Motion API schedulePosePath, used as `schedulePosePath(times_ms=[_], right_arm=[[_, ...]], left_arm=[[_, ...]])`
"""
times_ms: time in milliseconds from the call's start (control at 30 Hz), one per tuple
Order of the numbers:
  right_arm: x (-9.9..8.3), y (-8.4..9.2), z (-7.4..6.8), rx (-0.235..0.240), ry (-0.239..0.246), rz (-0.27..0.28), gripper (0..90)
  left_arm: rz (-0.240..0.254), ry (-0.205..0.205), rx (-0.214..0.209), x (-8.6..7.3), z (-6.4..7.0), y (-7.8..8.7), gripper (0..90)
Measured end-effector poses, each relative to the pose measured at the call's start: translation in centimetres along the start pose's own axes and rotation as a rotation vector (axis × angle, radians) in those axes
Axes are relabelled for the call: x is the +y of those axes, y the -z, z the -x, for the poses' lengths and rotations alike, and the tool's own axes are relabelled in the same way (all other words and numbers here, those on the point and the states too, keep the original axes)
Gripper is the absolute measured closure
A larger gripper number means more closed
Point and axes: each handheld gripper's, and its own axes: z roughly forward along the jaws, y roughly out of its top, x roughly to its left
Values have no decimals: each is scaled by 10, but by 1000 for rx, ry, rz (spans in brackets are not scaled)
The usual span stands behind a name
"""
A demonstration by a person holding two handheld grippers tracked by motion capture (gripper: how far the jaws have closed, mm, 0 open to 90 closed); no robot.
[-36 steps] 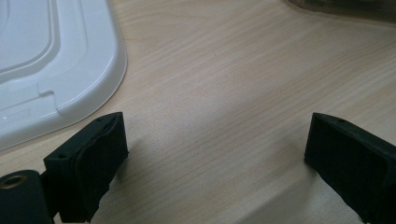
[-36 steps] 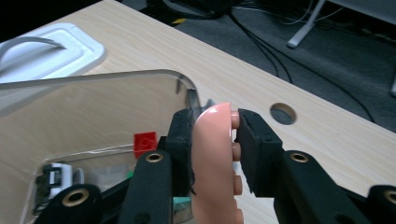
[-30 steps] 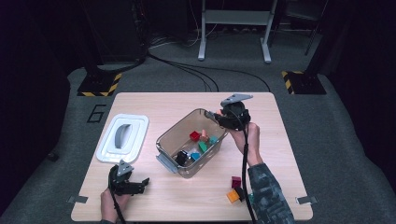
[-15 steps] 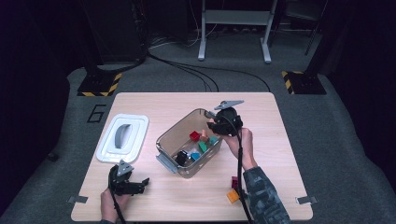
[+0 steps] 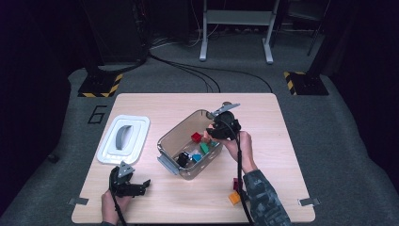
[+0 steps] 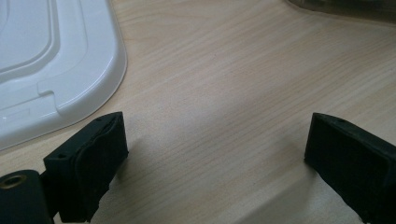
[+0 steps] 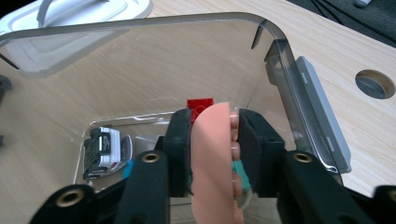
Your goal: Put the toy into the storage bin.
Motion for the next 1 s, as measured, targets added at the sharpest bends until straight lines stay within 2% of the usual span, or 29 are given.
schedulePosePath(times_ms=[100, 200, 233, 267, 300, 367, 433, 467, 633, 733, 833, 867, 1000], right_arm=[[0, 0, 0, -10, -9, -7, 517], [-2, 4, 3, -16, -21, 13, 423], [-2, 4, 3, -16, -21, 13, 423], [-4, 9, 6, -18, -23, 31, 358], [-4, 9, 6, -18, -23, 31, 358], [-8, 17, 7, -12, -17, 52, 267], [-9, 21, 7, -11, -21, 53, 244], [-12, 28, 6, -11, -24, 64, 201], [-17, 40, 6, 0, 1, 75, 155], [-27, 54, 4, -7, 11, 83, 144], [-33, 60, 4, -15, 3, 81, 139], [-41, 66, 5, -28, 4, 93, 136], [-57, 75, 8, -35, -27, 95, 124]], left_arm=[[0, 1, 0, 0, 0, 0, 56], [0, 1, 0, 0, 0, 0, 57], [0, 1, 0, 0, 0, 0, 57], [0, 1, 0, 0, 0, 0, 57], [0, 1, 0, 0, 0, 0, 57], [0, 2, 1, 0, 0, 0, 57], [1, 2, 0, 0, 0, 0, 57], [2, 2, 0, 0, 0, 0, 57], [1, 2, 1, 0, 0, 0, 57], [1, 2, 0, 0, 0, 0, 57], [1, 2, 1, 0, 0, 0, 57], [1, 2, 1, 0, 0, 0, 57], [1, 2, 1, 0, 0, 0, 57]])
